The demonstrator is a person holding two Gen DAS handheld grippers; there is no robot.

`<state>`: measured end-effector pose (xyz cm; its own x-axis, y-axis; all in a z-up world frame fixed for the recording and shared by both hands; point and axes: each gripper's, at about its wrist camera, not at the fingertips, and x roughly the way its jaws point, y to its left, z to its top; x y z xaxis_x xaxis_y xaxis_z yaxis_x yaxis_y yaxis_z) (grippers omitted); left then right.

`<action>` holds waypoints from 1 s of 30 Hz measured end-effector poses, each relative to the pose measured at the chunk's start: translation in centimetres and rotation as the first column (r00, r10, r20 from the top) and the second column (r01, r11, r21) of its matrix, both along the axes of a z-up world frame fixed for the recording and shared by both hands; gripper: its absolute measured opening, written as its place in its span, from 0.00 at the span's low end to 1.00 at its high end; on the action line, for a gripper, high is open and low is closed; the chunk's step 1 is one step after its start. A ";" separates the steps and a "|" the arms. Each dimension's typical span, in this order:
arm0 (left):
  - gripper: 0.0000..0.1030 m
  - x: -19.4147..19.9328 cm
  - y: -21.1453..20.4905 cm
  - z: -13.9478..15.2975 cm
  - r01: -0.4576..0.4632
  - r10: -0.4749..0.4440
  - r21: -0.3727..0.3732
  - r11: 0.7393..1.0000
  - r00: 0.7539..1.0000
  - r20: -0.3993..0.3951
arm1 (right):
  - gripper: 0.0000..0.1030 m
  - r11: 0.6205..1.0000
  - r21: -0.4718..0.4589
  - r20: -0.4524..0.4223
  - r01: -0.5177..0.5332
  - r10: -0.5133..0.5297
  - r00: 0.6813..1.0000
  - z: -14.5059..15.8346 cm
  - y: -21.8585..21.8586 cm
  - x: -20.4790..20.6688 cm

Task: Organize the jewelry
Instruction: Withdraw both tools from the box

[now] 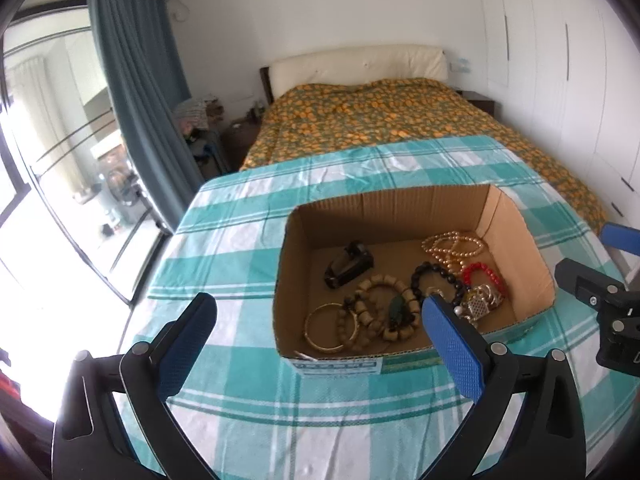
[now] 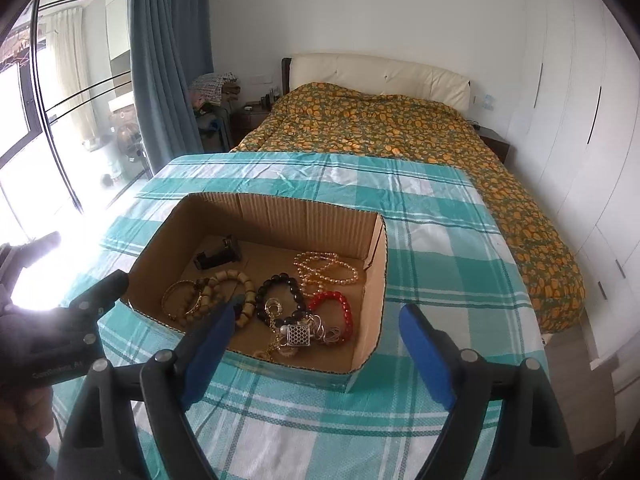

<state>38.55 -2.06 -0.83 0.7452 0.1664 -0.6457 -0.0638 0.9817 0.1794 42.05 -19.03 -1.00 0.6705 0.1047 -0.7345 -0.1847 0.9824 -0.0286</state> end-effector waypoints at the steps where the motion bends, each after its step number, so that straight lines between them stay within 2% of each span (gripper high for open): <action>1: 0.99 -0.2 0.0 0.1 -0.003 0.003 0.000 1.000 1.000 -0.011 | 0.84 1.000 0.000 0.001 0.002 -0.002 1.000 0.2 0.0 -0.3; 5: 0.99 -1.2 0.3 0.4 -0.005 0.004 -0.026 1.000 0.998 -0.065 | 0.84 1.000 -0.001 0.011 -0.003 0.003 1.000 1.1 0.2 -1.9; 12: 0.99 -3.1 0.6 0.4 -0.022 0.017 -0.044 0.999 0.994 -0.107 | 0.84 1.000 0.018 0.021 -0.002 0.002 1.000 2.2 0.7 -4.4; 24: 1.00 -5.1 1.5 2.8 -0.032 0.023 -0.104 0.994 0.996 -0.088 | 0.84 0.998 0.043 0.018 -0.046 0.046 0.999 4.6 1.9 -6.6; 30: 1.00 -5.7 1.8 3.8 -0.044 0.035 -0.110 0.993 0.996 -0.083 | 0.84 0.997 0.051 0.010 -0.051 0.050 0.999 5.4 1.8 -7.3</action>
